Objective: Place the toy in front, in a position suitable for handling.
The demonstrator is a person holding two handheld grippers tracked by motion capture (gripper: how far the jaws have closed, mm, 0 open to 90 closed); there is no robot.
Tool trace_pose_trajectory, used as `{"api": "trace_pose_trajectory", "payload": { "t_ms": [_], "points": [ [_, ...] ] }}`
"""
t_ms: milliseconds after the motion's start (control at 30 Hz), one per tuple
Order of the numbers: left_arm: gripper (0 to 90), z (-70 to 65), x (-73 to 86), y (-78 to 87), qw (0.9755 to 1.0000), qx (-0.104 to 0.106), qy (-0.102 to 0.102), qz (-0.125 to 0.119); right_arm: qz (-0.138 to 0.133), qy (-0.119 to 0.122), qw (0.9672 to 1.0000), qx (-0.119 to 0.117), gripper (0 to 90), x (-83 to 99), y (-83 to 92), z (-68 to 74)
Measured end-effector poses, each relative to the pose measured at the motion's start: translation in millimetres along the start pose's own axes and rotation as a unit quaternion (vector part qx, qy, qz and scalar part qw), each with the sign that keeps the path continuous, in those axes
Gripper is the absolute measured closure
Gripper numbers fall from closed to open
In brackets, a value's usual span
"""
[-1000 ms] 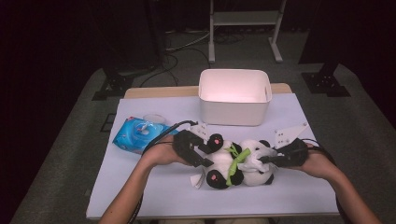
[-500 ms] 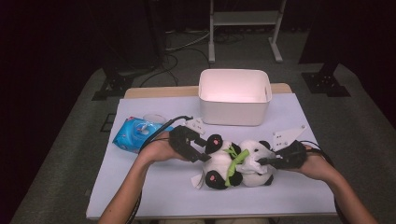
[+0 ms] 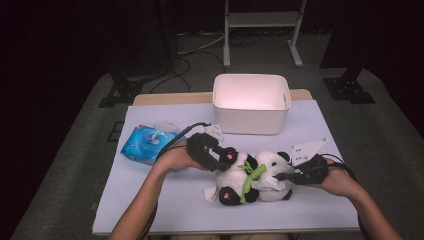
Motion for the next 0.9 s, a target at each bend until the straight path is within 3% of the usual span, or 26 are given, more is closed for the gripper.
{"api": "trace_pose_trajectory", "payload": {
  "t_ms": [133, 400, 633, 733, 900],
  "points": [
    [48.9, 1.9, -2.6, -0.3, 0.9998, -0.002, 0.008, -0.015, 0.003, 0.013, 0.9998, 0.011, 81.2, 0.6, 6.5, -3.6],
    [50.8, -2.1, -2.5, 2.1, 0.9998, -0.005, -0.005, -0.02, 0.004, 0.003, 0.9998, 0.02, 81.2, -5.5, 20.2, -21.1],
    [50.9, -7.8, -3.1, 4.1, 0.9996, -0.003, -0.02, -0.022, 0.001, -0.014, 0.9989, 0.044, 81.2, -17.0, 27.0, -51.3],
    [50.9, -8.9, -3.7, 3.9, 0.9995, -0.002, -0.021, -0.023, 0.005, -0.011, 0.999, 0.043, 81.1, -25.3, 21.0, -56.6],
    [50.9, -8.9, -3.5, 3.2, 0.9994, -0.003, -0.021, -0.025, 0.025, 0.013, 0.9994, 0.021, 81.1, -36.8, -5.4, -45.4]
  ]
}}
Point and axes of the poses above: each handheld gripper's, and its own axes: y roughly backward along the jaws, x roughly out of its underside, z roughly to its left, the point moved 10 cm from there along -y, roughly forward along the jaws, and after that the axes turned 5 degrees about x, right-handed, at the moved point
